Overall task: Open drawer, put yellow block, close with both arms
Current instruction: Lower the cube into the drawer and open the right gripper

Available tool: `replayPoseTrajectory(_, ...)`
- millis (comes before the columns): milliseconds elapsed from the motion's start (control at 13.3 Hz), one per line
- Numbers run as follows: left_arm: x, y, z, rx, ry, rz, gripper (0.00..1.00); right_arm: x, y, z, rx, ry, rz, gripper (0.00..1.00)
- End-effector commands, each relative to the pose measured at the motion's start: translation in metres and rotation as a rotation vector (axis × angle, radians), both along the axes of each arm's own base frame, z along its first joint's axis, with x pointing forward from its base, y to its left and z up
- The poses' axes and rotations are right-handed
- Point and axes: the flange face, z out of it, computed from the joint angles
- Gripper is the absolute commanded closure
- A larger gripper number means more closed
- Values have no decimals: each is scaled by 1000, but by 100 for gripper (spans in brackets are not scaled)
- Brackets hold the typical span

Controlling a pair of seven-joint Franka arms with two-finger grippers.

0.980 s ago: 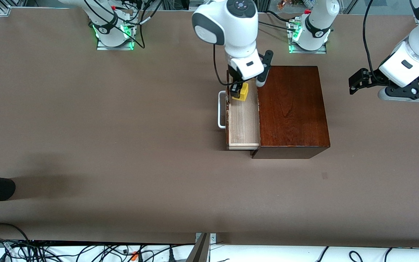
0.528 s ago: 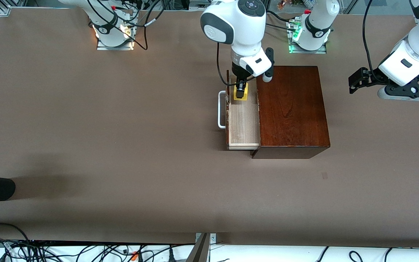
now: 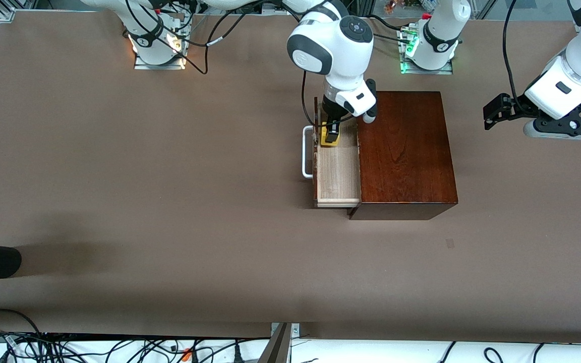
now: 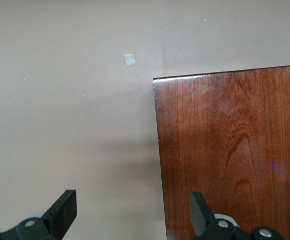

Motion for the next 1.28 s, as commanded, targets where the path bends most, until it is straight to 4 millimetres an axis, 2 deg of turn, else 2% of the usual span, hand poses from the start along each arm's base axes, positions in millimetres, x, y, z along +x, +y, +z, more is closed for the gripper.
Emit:
replayPoseTrajectory(0,-9,-1,3,-10,3,8,0,-2,6,-4,1,-26,29,89)
replayPoseTrajectory(226,-9,-2,3,-10,4,8,0,-2,6,-5,-4,-30,33,89)
replayPoseTrajectory(452,-9,-4,3,-10,4,5,0,-2,5,-17,-25,-29,36,89)
replayPoseTrajectory(678,-9,-3,4,-10,3,6,0,-3,3,-21,-39,-30,39,86)
replayPoseTrajectory(754,-9,-4,4,-10,3,3,0,-3,3,-22,-42,-28,38,85)
replayPoseTrajectory(980,-9,-4,4,-10,3,1,0,0,1,-20,-40,-28,32,71)
replayPoseTrajectory(1055,-9,-4,4,-10,3,1,0,2,-1,-20,-42,-27,31,57)
replayPoseTrajectory(1130,-9,-3,4,-10,1,1,0,3,-1,-18,-41,-28,34,1)
replayPoseTrajectory(1206,-9,-3,4,-10,1,3,0,3,-1,-17,-40,-29,33,0)
